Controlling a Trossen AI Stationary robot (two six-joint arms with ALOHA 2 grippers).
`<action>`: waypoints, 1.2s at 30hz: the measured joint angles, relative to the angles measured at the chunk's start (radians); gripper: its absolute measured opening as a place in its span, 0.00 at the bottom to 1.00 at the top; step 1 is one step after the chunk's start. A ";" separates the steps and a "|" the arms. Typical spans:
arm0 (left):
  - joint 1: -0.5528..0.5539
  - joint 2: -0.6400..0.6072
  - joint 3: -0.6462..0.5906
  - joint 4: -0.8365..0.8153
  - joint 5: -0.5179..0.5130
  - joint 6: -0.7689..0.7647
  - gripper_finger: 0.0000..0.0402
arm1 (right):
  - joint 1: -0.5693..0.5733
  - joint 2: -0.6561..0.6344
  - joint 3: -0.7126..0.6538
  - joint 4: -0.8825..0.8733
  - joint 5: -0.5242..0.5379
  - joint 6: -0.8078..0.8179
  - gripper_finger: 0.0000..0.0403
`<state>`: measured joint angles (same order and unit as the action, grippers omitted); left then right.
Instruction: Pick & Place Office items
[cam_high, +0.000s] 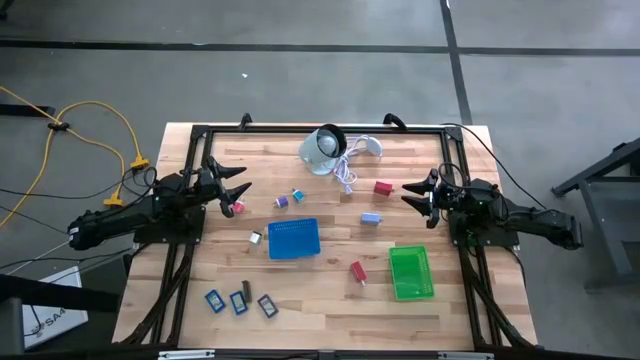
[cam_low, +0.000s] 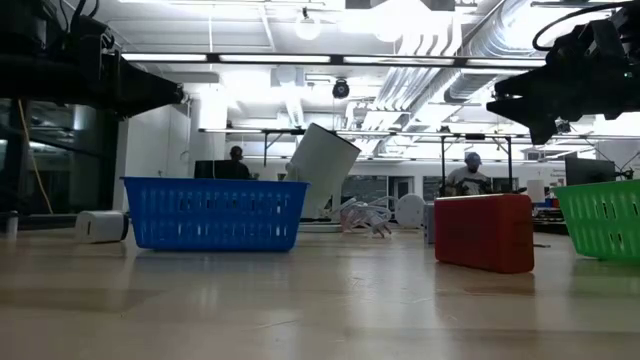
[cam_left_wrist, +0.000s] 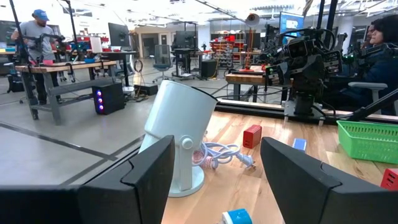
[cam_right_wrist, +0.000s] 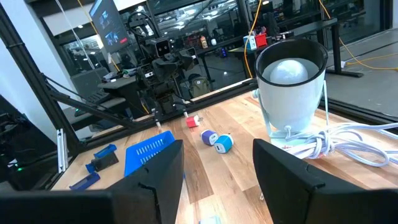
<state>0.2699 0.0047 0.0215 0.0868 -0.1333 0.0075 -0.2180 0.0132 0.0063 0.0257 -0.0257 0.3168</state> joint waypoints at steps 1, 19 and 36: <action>0.000 0.000 0.000 0.000 0.000 0.000 0.58 | 0.000 0.000 0.000 0.000 0.000 0.000 0.44; 0.000 0.000 0.000 0.000 0.001 -0.006 0.58 | 0.000 0.000 0.000 0.000 0.000 0.000 0.44; 0.000 0.000 0.000 0.011 0.008 -0.104 0.58 | 0.000 0.000 0.000 0.000 0.000 0.000 0.44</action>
<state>0.2699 0.0044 0.0215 0.0982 -0.1256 -0.0969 -0.2180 0.0133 0.0061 0.0257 -0.0257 0.3170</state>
